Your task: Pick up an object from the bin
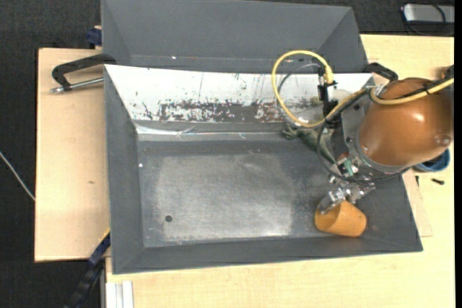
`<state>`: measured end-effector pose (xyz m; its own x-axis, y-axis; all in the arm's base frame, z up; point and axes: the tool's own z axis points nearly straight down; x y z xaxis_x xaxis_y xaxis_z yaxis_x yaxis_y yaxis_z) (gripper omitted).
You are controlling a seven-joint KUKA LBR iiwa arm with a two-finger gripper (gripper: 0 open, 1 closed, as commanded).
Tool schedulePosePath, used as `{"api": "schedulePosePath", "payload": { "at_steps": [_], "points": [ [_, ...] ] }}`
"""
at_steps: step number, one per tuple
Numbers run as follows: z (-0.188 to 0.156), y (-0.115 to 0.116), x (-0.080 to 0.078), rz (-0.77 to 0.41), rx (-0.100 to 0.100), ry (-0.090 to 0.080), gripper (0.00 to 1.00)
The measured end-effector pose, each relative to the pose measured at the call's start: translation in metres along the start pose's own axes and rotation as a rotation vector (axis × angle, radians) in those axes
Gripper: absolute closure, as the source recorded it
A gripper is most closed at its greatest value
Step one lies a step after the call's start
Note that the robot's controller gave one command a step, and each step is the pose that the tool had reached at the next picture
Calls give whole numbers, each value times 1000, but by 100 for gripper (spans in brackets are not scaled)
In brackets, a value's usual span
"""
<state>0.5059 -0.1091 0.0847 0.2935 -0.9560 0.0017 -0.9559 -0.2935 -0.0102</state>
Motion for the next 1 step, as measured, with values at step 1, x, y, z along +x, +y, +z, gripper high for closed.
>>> {"api": "schedulePosePath", "payload": {
  "at_steps": [1],
  "points": [
    [-42, -4, -14, -9, -3, -2, 100]
  ]
}}
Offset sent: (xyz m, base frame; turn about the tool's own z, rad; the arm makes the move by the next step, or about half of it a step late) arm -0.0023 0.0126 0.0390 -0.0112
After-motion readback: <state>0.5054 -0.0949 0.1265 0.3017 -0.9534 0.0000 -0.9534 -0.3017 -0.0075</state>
